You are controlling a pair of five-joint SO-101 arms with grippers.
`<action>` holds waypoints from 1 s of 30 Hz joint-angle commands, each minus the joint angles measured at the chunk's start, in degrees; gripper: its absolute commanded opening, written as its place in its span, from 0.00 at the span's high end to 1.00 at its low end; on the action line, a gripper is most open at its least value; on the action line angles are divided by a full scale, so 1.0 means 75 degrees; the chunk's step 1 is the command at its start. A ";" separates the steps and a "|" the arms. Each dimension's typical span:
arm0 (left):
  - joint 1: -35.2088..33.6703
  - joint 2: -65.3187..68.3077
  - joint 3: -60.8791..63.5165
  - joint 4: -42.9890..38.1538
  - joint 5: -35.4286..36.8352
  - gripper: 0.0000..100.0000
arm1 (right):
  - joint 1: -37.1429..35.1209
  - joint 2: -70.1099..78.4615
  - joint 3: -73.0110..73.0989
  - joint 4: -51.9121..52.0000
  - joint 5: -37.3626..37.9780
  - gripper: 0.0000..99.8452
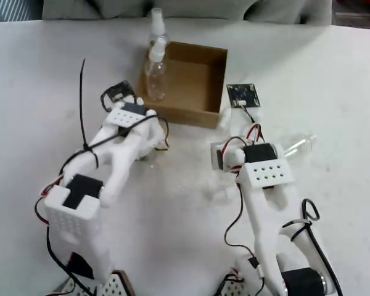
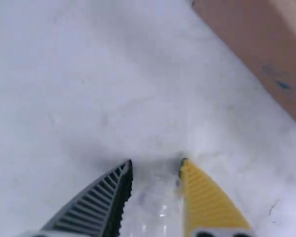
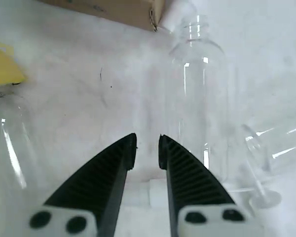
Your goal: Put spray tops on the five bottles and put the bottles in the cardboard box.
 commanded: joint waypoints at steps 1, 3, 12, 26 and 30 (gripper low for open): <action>-0.0029 -0.0053 -0.0270 0.0141 -0.0891 0.92 | 0.0229 -0.0252 -0.0059 -0.0111 0.0094 0.94; -0.0041 -0.0076 -0.0340 0.0610 -0.1536 0.92 | 0.0358 -0.0252 -0.0094 -0.0111 0.0094 0.94; -0.0604 -0.0440 -0.0574 0.1207 -0.4079 0.92 | 0.0381 -0.0252 -0.0082 -0.0111 0.0094 0.94; -0.1084 -0.0404 -0.0750 0.0621 -0.5732 0.80 | 0.0381 -0.0240 -0.0059 -0.0111 0.0094 0.94; -0.1061 -0.0463 -0.0762 0.1266 -0.4665 0.56 | 0.0381 -0.0240 -0.0059 -0.0111 0.0082 0.94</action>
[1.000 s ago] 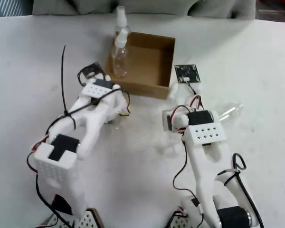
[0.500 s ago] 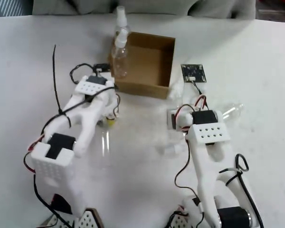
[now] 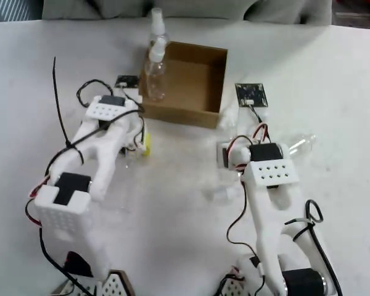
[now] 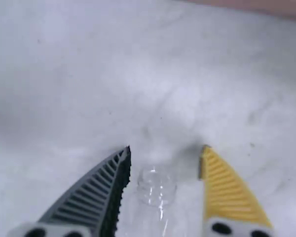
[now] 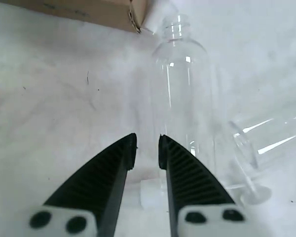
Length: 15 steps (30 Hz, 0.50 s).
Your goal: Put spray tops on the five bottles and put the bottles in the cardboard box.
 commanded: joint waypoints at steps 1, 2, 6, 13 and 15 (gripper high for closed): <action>-0.0053 -0.0475 -0.0410 0.0715 0.0903 0.52 | 0.0041 -0.0240 -0.0059 -0.0111 0.0082 0.94; -0.0053 -0.0475 -0.0527 0.0891 0.0891 0.50 | 0.0041 -0.0240 -0.0059 -0.0111 0.0082 0.94; -0.0264 -0.0475 -0.1371 0.2180 0.0879 0.50 | 0.0041 -0.0240 -0.0059 -0.0111 0.0094 0.94; -0.0674 -0.0486 -0.1594 0.3282 0.0680 0.50 | 0.0053 -0.0229 -0.0047 -0.0111 0.0094 0.94; -0.0709 -0.0639 -0.1371 0.3223 0.0270 0.50 | 0.0053 -0.0229 -0.0047 -0.0111 0.0094 0.94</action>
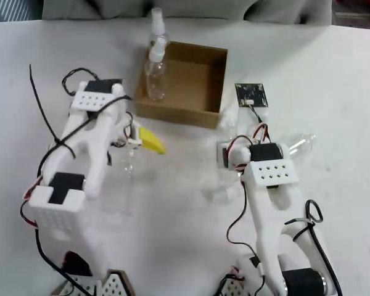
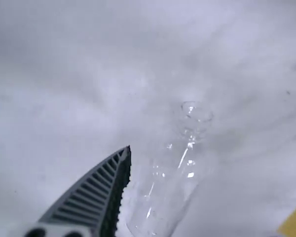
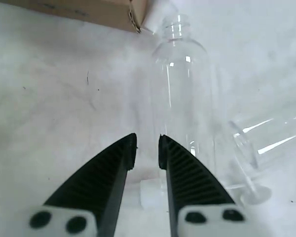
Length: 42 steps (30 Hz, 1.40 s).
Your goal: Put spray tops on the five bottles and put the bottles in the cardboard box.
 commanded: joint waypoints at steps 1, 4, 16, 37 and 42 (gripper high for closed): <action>-0.0217 -0.0803 0.0188 0.0012 -0.0645 0.50 | 0.0053 -0.0229 -0.0047 -0.0111 0.0094 0.94; -0.0170 -0.1682 0.1067 -0.0563 -0.0656 0.50 | 0.0053 -0.0229 -0.0047 -0.0111 0.0094 0.94; -0.0229 -0.2878 0.3212 -0.2813 -0.0903 0.74 | 0.0041 -0.0229 -0.0047 -0.0123 0.0094 0.94; 0.0170 -0.1788 0.3317 -0.3212 -0.1278 0.61 | 0.0076 -0.0240 -0.0047 -0.0123 0.0094 0.94; 0.0111 -0.0979 0.2544 -0.2696 -0.1313 0.61 | 0.0088 -0.0240 -0.0047 -0.0123 0.0094 0.94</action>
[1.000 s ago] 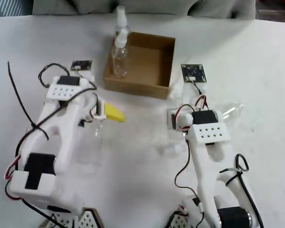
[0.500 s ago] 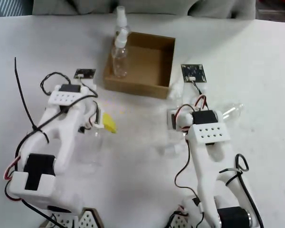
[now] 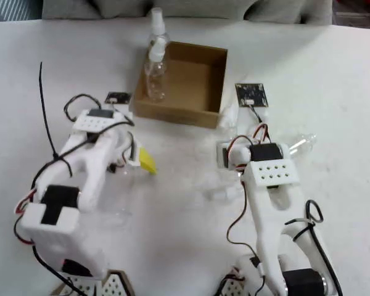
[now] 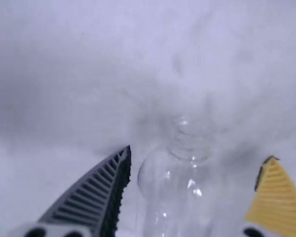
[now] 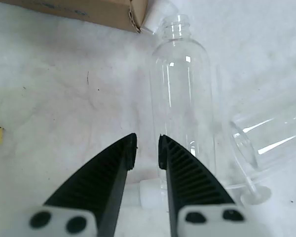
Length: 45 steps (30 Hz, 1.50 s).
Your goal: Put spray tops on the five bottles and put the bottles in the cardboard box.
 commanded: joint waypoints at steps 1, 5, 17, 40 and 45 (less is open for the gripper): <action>0.0006 0.0322 -0.0797 0.0457 -0.0117 0.61 | 0.0088 -0.0240 -0.0047 -0.0123 0.0094 0.94; 0.0064 0.0264 -0.0785 0.0457 -0.0117 0.65 | 0.0088 -0.0240 -0.0047 -0.0123 0.0094 0.94; 0.0170 -0.0170 -0.0680 0.0469 -0.0715 0.90 | 0.0088 -0.0240 -0.0047 -0.0123 0.0094 0.94; 0.0158 -0.2901 0.2192 -0.2204 -0.0762 0.95 | 0.1330 -0.0158 -0.0727 -0.1049 0.0012 0.94; 0.0158 -0.3124 0.2602 -0.2696 -0.0774 0.95 | 0.1342 0.1319 -0.2544 -0.0486 -0.0656 0.94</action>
